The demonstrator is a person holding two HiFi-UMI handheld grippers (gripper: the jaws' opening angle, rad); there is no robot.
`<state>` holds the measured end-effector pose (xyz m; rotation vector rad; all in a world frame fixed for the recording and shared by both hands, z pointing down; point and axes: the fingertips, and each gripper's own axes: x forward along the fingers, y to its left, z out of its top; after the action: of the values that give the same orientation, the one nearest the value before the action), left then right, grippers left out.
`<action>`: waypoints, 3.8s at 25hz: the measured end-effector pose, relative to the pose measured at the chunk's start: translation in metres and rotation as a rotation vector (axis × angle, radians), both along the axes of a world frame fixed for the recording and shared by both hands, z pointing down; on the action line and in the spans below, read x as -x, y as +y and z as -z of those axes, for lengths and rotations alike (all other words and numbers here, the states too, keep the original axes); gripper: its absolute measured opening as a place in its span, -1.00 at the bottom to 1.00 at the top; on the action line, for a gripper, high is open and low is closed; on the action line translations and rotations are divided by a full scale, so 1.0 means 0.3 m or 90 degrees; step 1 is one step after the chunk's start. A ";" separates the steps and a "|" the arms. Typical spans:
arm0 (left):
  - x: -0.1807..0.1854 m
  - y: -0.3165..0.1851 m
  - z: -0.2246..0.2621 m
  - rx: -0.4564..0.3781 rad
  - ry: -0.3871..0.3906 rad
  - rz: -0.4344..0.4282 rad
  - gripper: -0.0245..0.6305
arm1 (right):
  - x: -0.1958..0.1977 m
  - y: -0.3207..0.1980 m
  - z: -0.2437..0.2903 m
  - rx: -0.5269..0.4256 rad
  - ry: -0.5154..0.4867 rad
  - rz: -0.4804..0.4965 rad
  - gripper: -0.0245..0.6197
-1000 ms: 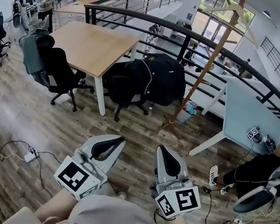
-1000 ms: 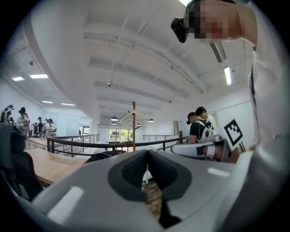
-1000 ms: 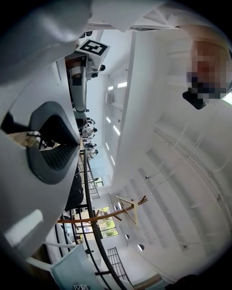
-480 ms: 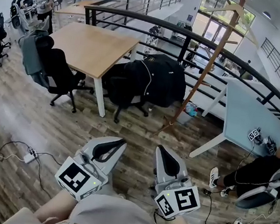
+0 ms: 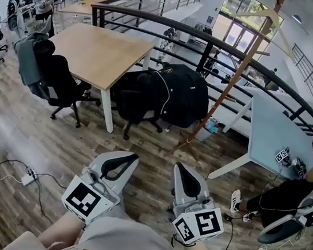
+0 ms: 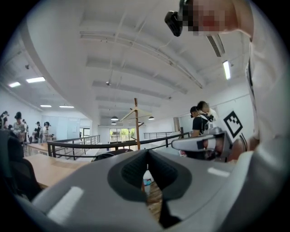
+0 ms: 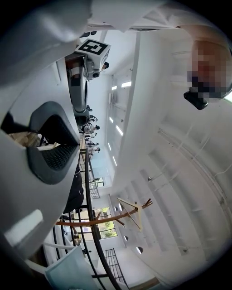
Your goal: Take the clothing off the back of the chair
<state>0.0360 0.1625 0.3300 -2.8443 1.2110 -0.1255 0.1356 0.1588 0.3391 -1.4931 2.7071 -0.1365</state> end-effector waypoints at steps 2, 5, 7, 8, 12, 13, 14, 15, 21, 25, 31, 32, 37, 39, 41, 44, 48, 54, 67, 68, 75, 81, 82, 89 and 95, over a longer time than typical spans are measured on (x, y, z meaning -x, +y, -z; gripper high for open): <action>0.007 -0.044 0.013 -0.002 0.005 -0.011 -0.96 | 0.020 -0.051 0.007 0.000 0.004 -0.004 -0.92; 0.016 -0.123 0.017 -0.010 0.013 -0.029 -0.96 | 0.038 -0.123 0.011 0.000 0.007 -0.010 -0.92; 0.021 -0.182 0.004 0.000 0.013 -0.028 -0.96 | 0.039 -0.174 0.002 0.002 0.007 -0.015 -0.92; 0.024 -0.214 0.000 0.000 0.011 -0.028 -0.96 | 0.038 -0.202 -0.005 0.004 0.007 -0.017 -0.92; 0.045 -0.337 0.007 0.007 0.022 -0.029 -0.96 | 0.041 -0.321 -0.023 0.016 0.002 -0.027 -0.92; 0.056 -0.371 0.012 0.005 0.024 -0.030 -0.96 | 0.049 -0.355 -0.023 0.019 0.000 -0.030 -0.92; 0.070 -0.408 0.018 -0.003 0.023 -0.032 -0.96 | 0.059 -0.390 -0.022 0.022 -0.001 -0.032 -0.92; 0.085 -0.445 0.024 -0.010 0.023 -0.034 -0.96 | 0.072 -0.425 -0.022 0.025 0.000 -0.034 -0.92; 0.153 -0.651 0.043 0.009 0.029 -0.042 -0.96 | 0.134 -0.624 -0.003 0.030 0.005 -0.049 -0.92; 0.188 -0.786 0.067 -0.007 0.028 -0.060 -0.96 | 0.163 -0.752 0.029 0.022 0.008 -0.075 -0.92; 0.238 -0.981 0.072 0.002 0.023 -0.088 -0.96 | 0.209 -0.930 0.045 0.017 0.006 -0.107 -0.92; 0.242 -1.008 0.070 0.007 0.023 -0.092 -0.96 | 0.216 -0.955 0.046 0.015 0.007 -0.112 -0.92; 0.262 -1.139 0.060 -0.003 0.017 -0.121 -0.96 | 0.235 -1.060 0.044 0.009 0.011 -0.140 -0.92; 0.261 -1.178 0.060 0.007 0.023 -0.131 -0.96 | 0.231 -1.087 0.044 0.009 0.011 -0.155 -0.92; 0.259 -1.208 0.060 0.017 0.028 -0.140 -0.96 | 0.222 -1.107 0.046 0.010 0.013 -0.169 -0.92; 0.246 -1.244 0.059 0.018 0.032 -0.150 -0.96 | 0.193 -1.132 0.047 0.009 0.019 -0.190 -0.91; 0.213 -1.285 0.052 0.009 0.031 -0.157 -0.96 | 0.151 -1.164 0.047 0.008 0.023 -0.198 -0.91; 0.138 -1.319 0.043 0.032 0.039 -0.153 -0.96 | 0.089 -1.214 0.051 0.015 0.024 -0.182 -0.91; 0.047 -1.372 0.001 0.054 0.002 -0.115 -0.96 | -0.041 -1.314 0.024 0.026 0.054 -0.143 -0.85; 0.043 -1.378 -0.002 0.056 -0.001 -0.109 -0.96 | -0.053 -1.322 0.022 0.026 0.057 -0.142 -0.84; 0.012 -1.407 -0.001 0.066 -0.005 -0.083 -0.95 | -0.117 -1.390 0.031 0.012 0.076 -0.140 -0.75; -0.026 -1.415 -0.056 0.107 -0.026 -0.079 -0.63 | -0.170 -1.461 -0.025 0.026 0.104 -0.128 -0.36; -0.032 -1.416 -0.068 0.113 -0.029 -0.078 -0.59 | -0.179 -1.472 -0.040 0.030 0.110 -0.126 -0.30; -0.067 -1.398 -0.168 0.168 -0.038 -0.069 -0.47 | -0.250 -1.536 -0.193 0.104 0.146 -0.115 0.22; -0.080 -1.383 -0.237 0.196 -0.017 -0.041 -0.39 | -0.290 -1.552 -0.296 0.151 0.156 -0.094 0.44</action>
<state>0.0600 -0.2525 0.4011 -3.1252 1.1857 -0.3778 0.2227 -0.3069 0.4280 -1.8850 2.8347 -0.2967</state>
